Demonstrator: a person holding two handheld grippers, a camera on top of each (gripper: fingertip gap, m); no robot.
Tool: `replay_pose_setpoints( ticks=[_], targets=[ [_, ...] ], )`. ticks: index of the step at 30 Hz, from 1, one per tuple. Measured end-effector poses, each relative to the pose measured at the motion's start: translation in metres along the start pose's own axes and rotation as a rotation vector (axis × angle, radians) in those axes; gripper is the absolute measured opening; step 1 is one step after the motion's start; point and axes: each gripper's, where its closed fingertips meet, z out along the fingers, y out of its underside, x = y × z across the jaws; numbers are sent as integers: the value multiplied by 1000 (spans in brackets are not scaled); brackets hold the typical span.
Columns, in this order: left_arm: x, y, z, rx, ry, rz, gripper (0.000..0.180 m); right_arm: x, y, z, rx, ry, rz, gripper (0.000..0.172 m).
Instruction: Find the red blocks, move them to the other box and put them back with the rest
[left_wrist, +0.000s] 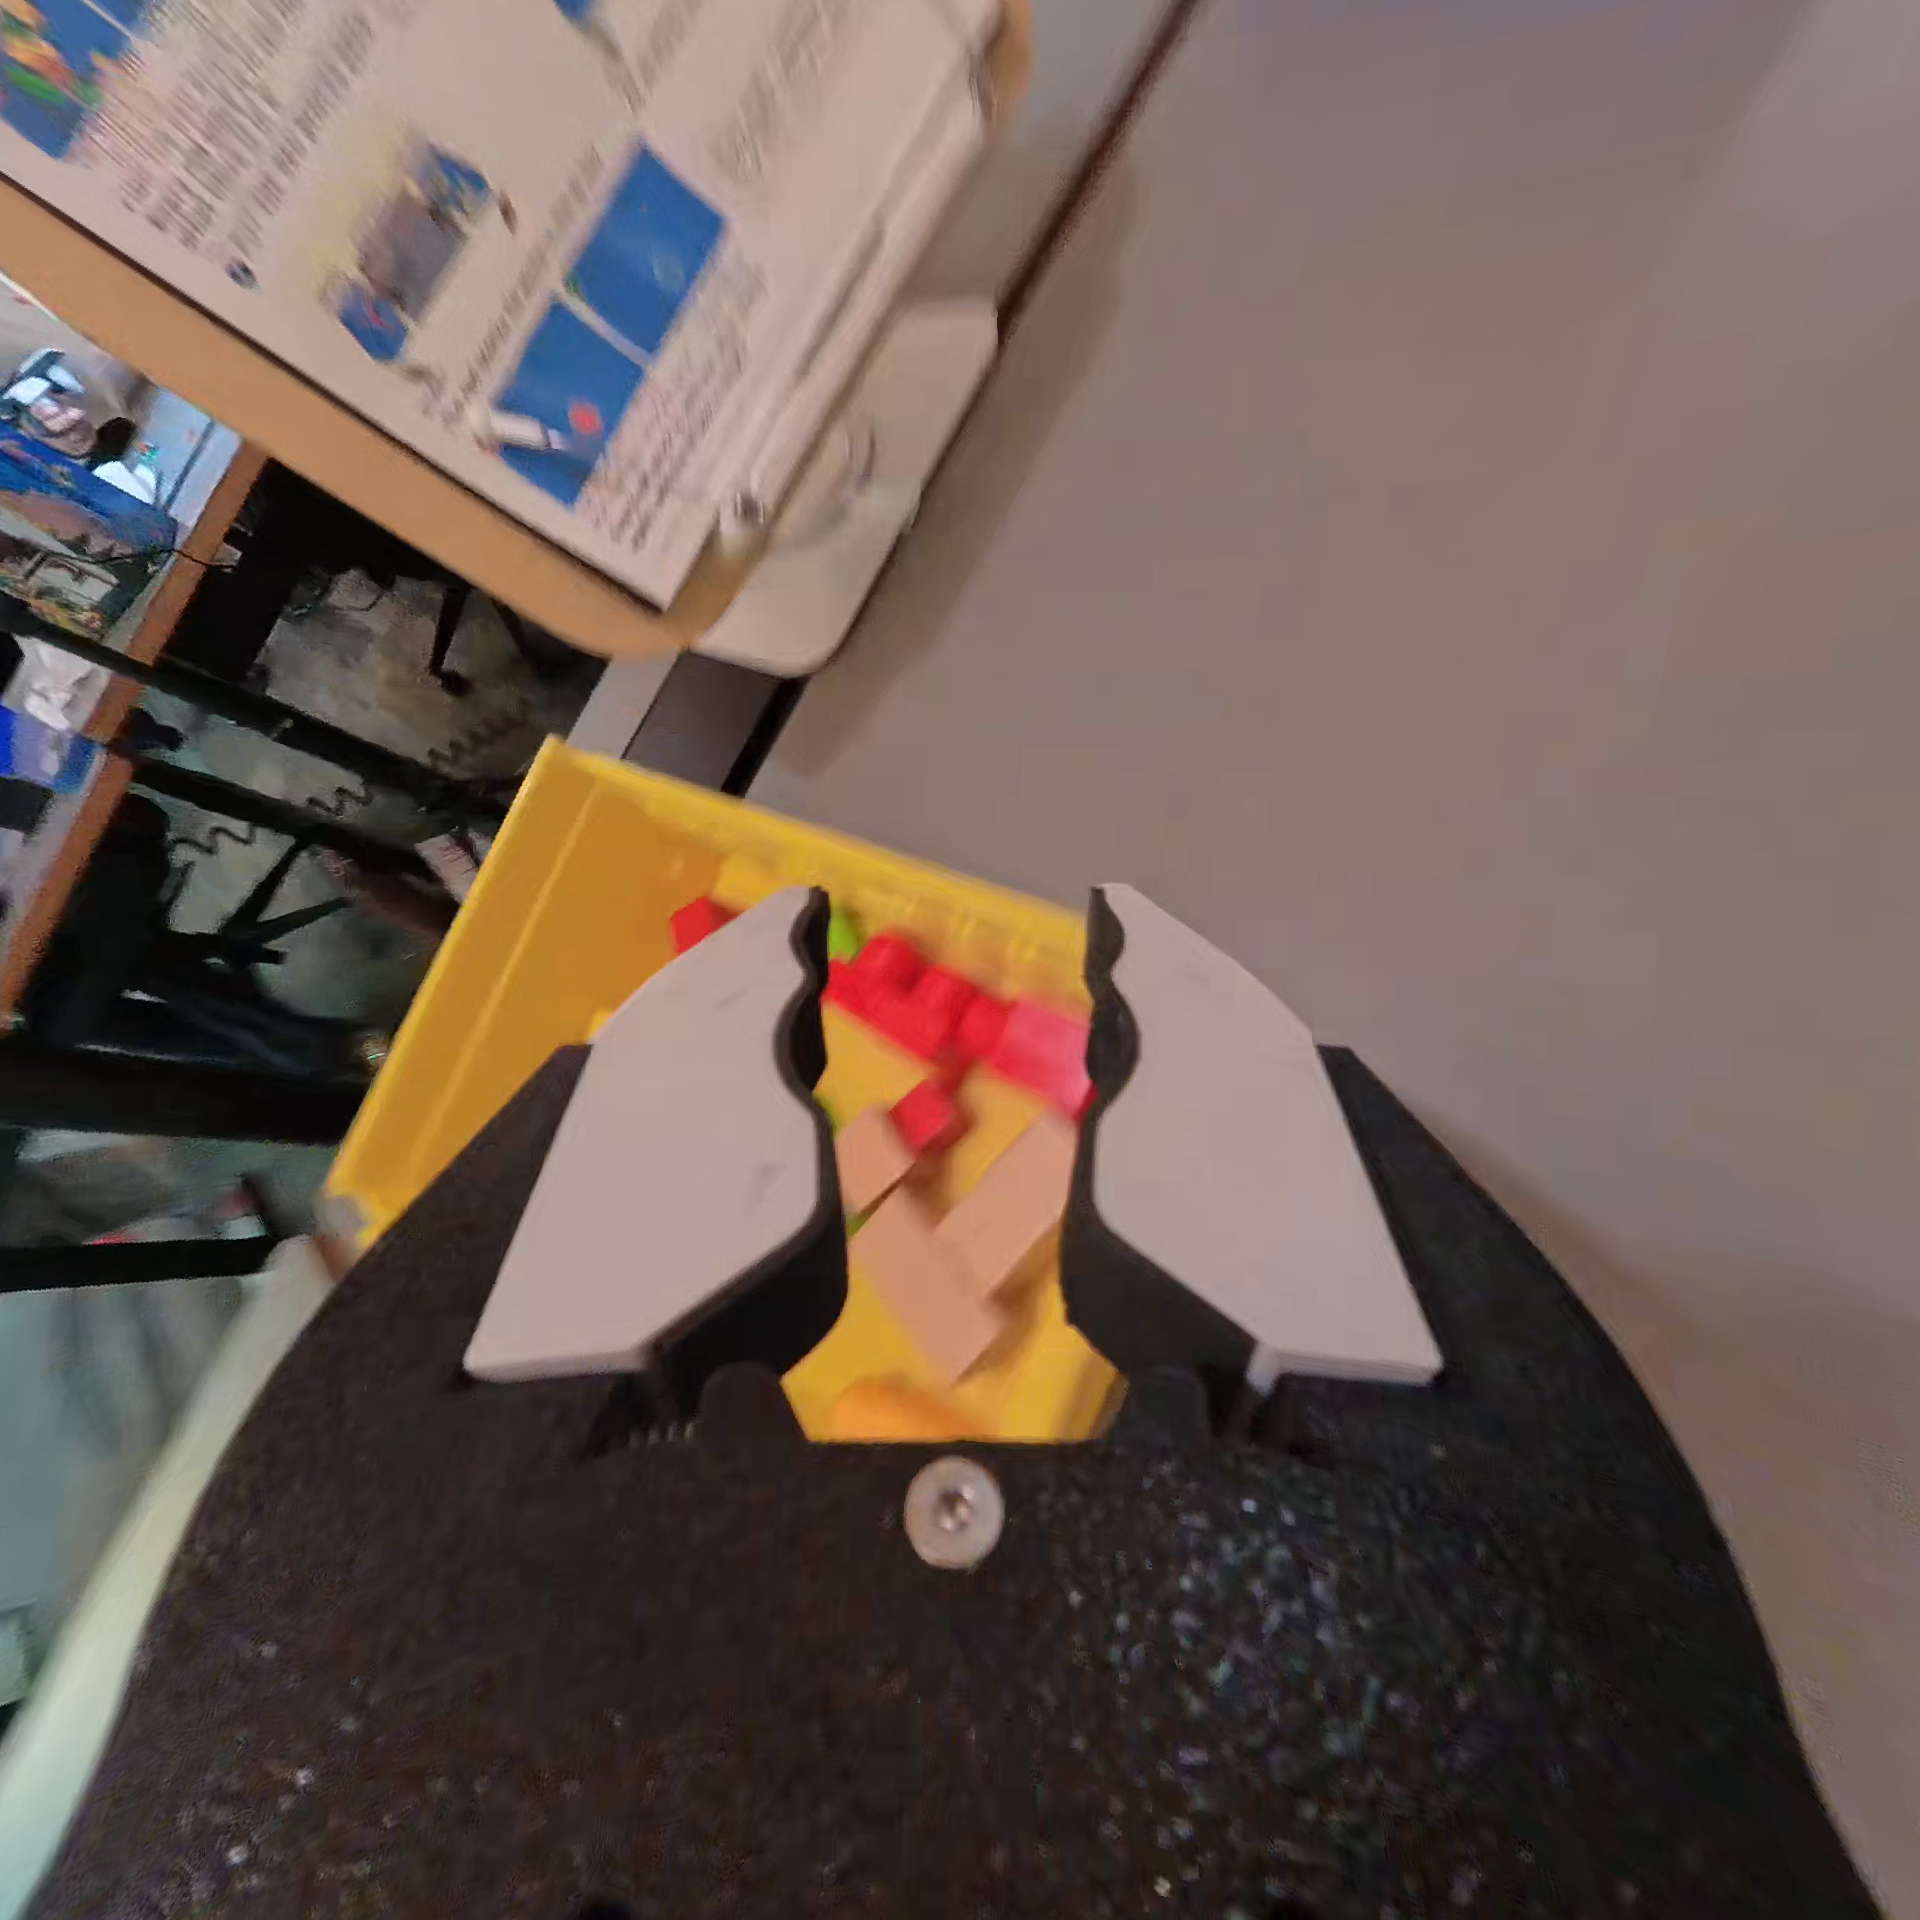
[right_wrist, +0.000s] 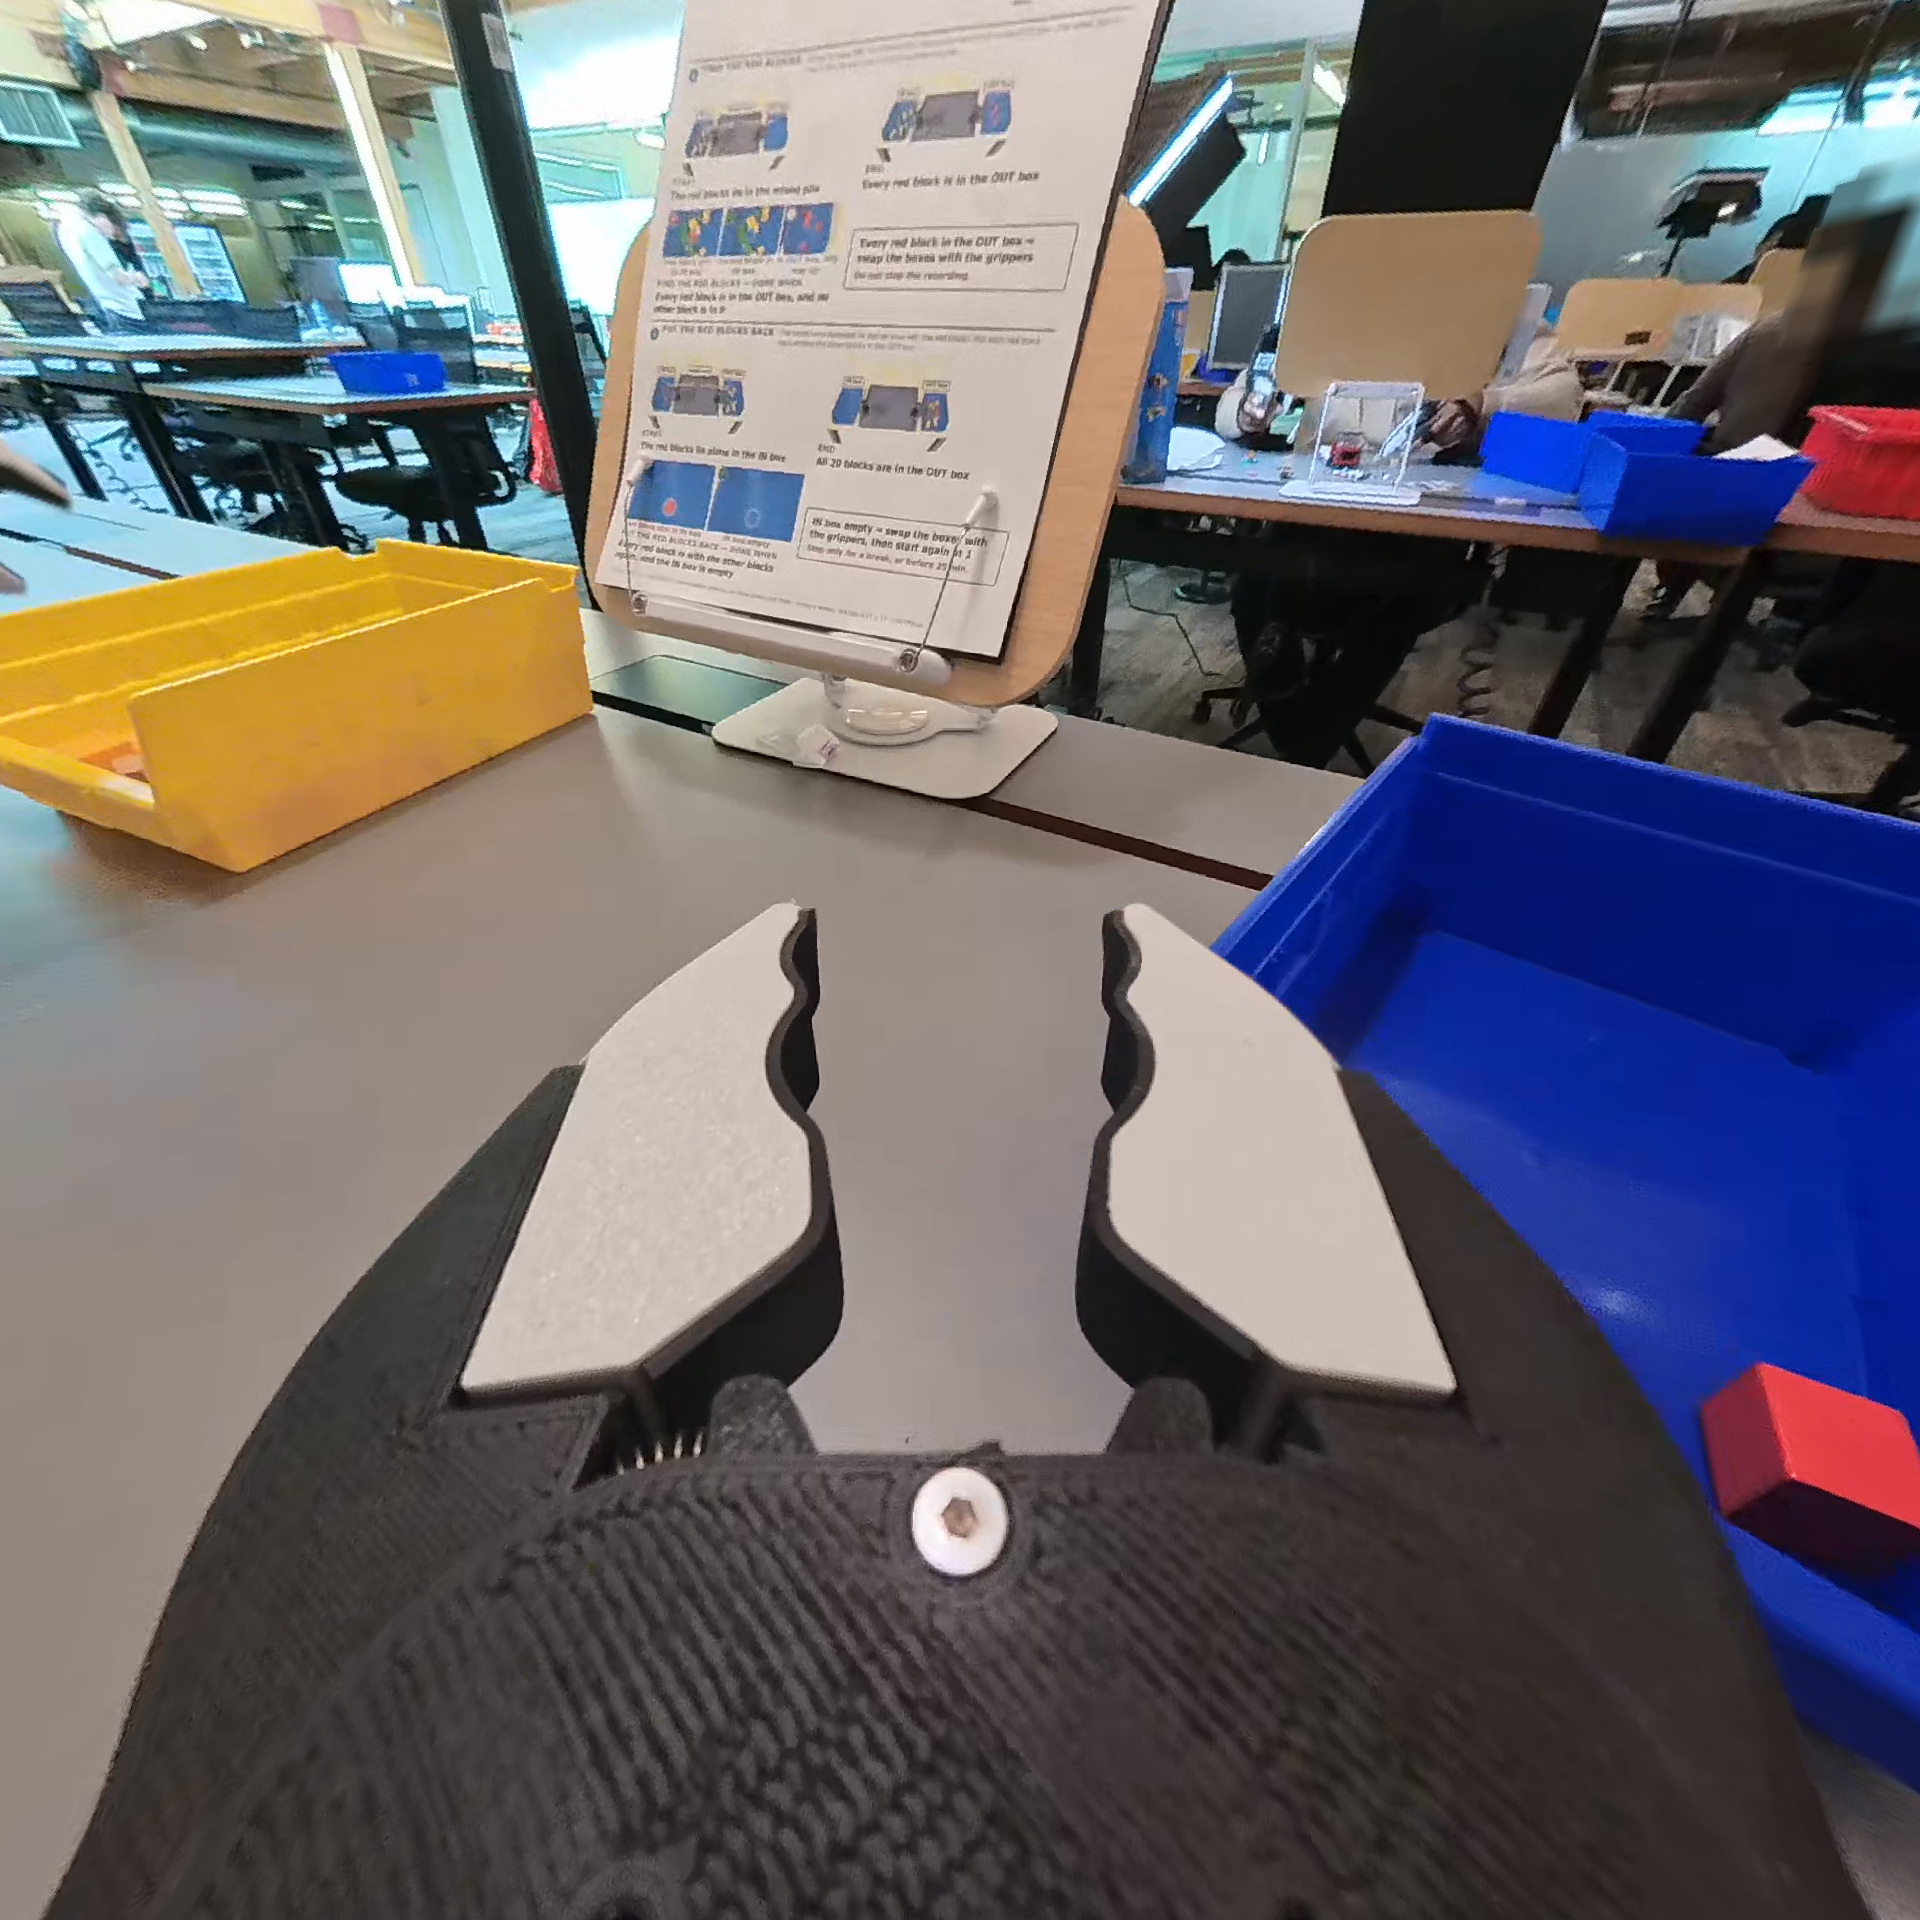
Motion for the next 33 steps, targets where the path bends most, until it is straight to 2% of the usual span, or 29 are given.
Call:
replay_pose_setpoints(
  ticks=[3,6,12,17,24,31,33],
  targets=[
    [-13,42,11,-165,82,111,41,-2,-2,2,23,-14,3,52],
    [-10,64,32,-235,178,150,46,-4,-1,5,29,-29,6,53],
    [-9,107,66,-497,304,235,49,-8,-2,6,57,-78,7,53],
    [-14,122,84,-565,348,360,49,-5,-5,2,85,-78,27,52],
    [-8,135,94,-653,444,410,45,1,-3,-3,81,-59,28,52],
    [-7,147,98,-700,430,470,23,1,1,-2,67,-60,28,52],
    [-7,148,98,-701,418,469,23,0,1,-2,62,-65,22,52]
  ],
)
